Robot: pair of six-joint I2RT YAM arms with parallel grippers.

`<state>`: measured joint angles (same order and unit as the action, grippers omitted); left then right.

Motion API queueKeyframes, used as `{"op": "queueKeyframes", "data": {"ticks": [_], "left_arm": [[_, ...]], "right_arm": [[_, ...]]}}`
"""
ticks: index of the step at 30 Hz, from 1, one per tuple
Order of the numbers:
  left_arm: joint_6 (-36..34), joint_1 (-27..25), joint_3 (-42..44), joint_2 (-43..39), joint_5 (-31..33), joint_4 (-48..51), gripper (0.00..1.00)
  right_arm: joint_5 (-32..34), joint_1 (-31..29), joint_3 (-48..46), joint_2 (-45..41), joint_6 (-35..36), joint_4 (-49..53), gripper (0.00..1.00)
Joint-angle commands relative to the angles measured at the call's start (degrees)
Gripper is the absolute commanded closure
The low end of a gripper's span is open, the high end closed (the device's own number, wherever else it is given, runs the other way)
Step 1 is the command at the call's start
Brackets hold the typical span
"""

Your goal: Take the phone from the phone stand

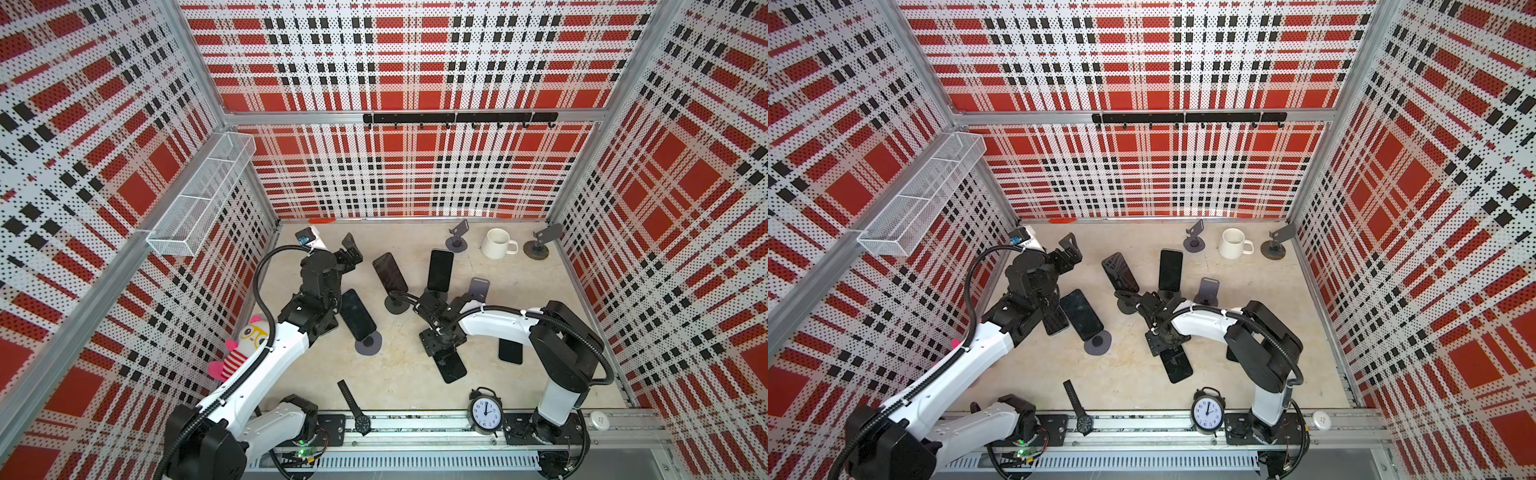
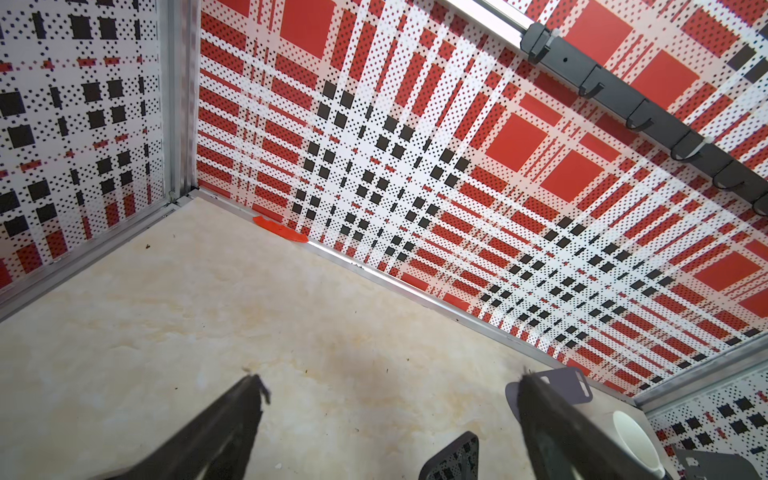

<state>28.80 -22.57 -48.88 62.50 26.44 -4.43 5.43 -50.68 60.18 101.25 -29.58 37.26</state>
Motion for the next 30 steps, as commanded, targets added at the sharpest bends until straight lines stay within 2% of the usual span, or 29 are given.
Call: {"op": "queueKeyframes", "data": {"ticks": [1,10,15,22,27,30], "left_arm": [[0.21,0.07,0.47,-0.87,1.12,-1.46,0.02],[0.67,0.11,1.14,-2.13,0.99,-2.83,0.02],[0.56,0.11,2.73,-4.11,2.06,-4.51,0.02],[0.50,0.16,3.39,-5.04,2.63,-5.01,0.02],[0.48,0.20,3.81,-5.28,2.83,-5.33,0.02],[0.56,0.16,4.05,-5.56,3.09,-5.33,0.02]], "right_arm": [[1.12,-0.78,-4.05,-0.44,-1.35,-4.45,0.23],[3.12,-0.83,-10.36,-2.65,-1.68,-12.19,0.20],[3.85,-0.83,-15.73,-5.25,-3.41,-19.50,0.21],[3.28,-1.31,-18.57,-7.15,-4.33,-23.28,0.24],[10.66,-4.08,-22.89,-11.25,-4.95,-29.70,0.23],[14.34,-4.87,-24.59,-12.62,-4.30,-33.33,0.15]]}}
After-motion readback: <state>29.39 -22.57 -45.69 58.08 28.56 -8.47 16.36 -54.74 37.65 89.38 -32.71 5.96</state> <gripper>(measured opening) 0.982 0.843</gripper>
